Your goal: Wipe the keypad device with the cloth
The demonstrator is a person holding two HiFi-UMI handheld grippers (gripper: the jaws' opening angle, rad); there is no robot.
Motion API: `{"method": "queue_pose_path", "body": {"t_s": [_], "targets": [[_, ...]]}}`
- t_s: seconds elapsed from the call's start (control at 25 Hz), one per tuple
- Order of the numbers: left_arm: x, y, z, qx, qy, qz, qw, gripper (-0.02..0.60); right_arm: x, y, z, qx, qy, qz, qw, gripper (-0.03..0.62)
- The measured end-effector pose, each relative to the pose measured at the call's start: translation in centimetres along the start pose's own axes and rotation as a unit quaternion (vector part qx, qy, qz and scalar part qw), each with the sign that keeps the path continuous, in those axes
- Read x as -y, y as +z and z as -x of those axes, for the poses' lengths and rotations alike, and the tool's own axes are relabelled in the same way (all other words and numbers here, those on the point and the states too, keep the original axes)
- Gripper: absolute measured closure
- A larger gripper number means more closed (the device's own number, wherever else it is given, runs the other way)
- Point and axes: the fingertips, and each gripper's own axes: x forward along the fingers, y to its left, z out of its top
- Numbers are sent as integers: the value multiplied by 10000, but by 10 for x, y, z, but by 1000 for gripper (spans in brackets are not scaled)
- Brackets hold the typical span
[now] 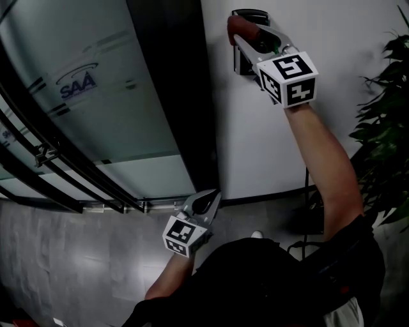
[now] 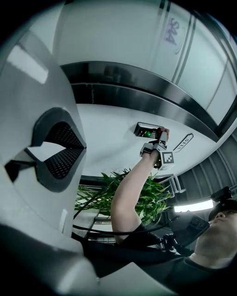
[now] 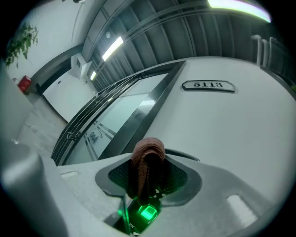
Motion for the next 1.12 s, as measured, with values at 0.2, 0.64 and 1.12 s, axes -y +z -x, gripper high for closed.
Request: {"method": "queue_pose_path", "body": {"t_s": [0.2,0.64,1.12], "targets": [[5,-3,-3,-28,-41,57,10000,566,9,-2,6,-12,-93,-15,10000,454],[1,-7,-2,-92,30,82,9999,565,40,-19,27,-139,-389,-38,9991,454],[6,-8,-6,-123,-87,52,9999,565,62,-30,42,-299,-654,20,9974,454]]}}
